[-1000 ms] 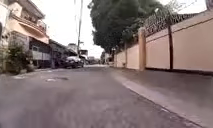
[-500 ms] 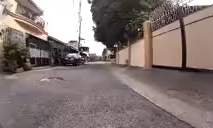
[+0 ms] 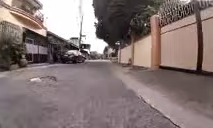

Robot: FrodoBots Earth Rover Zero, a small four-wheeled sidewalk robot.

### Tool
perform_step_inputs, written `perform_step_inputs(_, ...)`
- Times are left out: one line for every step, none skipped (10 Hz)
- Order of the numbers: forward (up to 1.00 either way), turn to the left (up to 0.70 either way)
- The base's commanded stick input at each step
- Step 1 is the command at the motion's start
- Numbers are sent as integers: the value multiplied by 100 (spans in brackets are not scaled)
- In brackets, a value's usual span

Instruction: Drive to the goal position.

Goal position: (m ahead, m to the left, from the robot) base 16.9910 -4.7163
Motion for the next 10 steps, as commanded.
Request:
perform_step_inputs(100,0)
perform_step_inputs(100,0)
perform_step_inputs(100,0)
perform_step_inputs(100,0)
perform_step_inputs(100,0)
perform_step_inputs(100,0)
perform_step_inputs(100,0)
perform_step_inputs(100,0)
perform_step_inputs(100,0)
perform_step_inputs(100,0)
